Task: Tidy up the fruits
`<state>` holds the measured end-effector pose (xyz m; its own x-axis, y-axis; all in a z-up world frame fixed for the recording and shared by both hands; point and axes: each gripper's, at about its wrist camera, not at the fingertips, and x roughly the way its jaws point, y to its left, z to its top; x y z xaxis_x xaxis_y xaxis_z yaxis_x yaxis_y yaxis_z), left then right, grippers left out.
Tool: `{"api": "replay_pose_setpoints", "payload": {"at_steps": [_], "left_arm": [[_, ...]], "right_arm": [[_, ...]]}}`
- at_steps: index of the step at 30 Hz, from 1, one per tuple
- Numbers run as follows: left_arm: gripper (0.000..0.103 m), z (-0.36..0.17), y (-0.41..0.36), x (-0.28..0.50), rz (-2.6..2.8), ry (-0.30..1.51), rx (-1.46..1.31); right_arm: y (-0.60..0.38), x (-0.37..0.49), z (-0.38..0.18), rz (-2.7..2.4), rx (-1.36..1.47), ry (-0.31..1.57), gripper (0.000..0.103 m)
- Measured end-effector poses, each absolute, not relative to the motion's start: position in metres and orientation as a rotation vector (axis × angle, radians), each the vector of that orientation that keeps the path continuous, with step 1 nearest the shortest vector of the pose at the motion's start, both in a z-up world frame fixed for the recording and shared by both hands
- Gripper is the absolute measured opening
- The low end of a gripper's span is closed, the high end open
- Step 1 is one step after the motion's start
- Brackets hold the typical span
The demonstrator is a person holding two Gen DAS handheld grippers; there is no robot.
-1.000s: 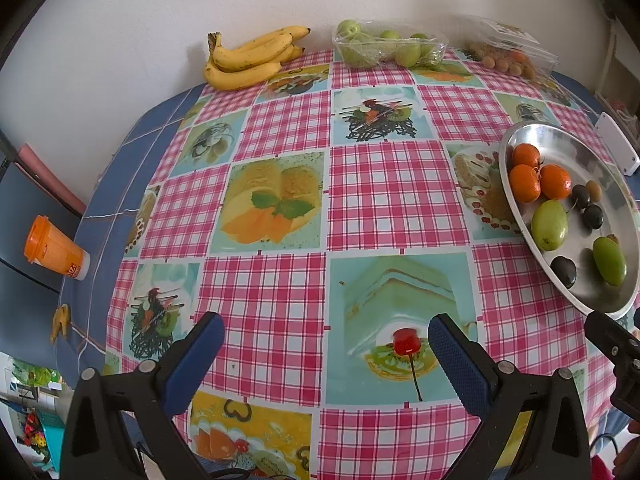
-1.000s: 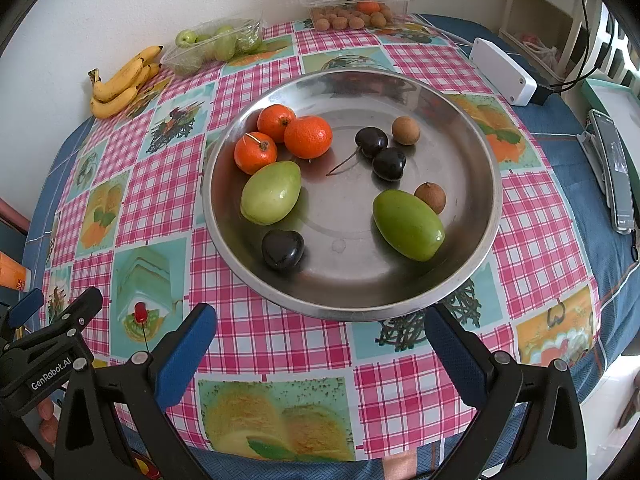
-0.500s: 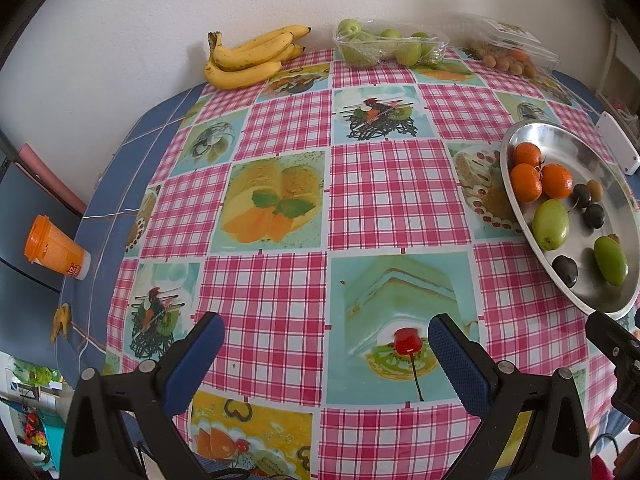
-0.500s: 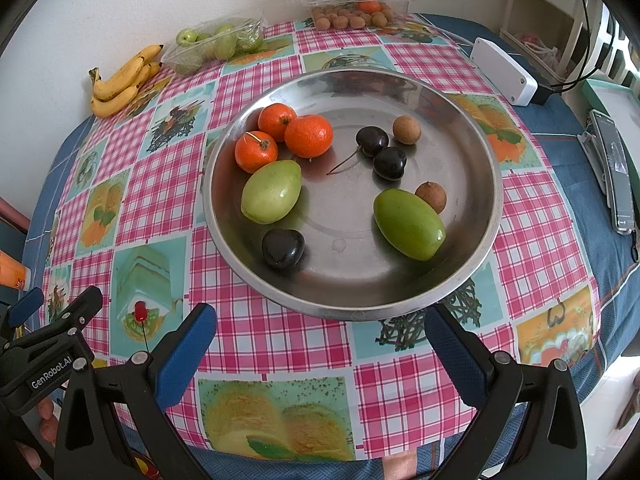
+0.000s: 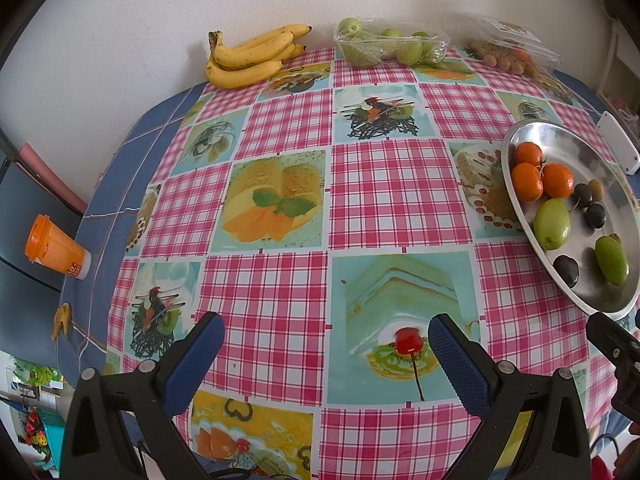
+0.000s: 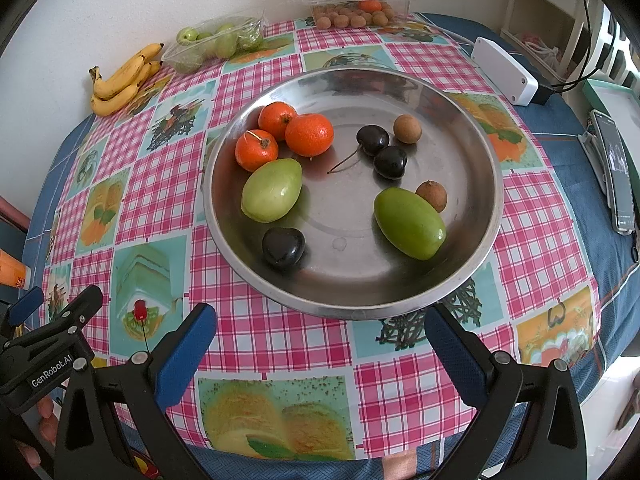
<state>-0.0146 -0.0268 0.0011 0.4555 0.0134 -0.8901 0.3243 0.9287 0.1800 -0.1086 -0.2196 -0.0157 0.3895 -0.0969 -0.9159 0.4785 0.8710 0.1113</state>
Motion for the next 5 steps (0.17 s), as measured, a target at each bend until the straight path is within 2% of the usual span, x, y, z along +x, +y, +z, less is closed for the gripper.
{"api": "replay_pose_setpoints", "payload": {"at_steps": [5], "left_arm": [[0.103,0.001,-0.0266,-0.0143,-0.197,1.086,0.349]], "right_arm": [[-0.2195,-0.1084,-0.016,-0.377,0.388,1.117,0.103]]}}
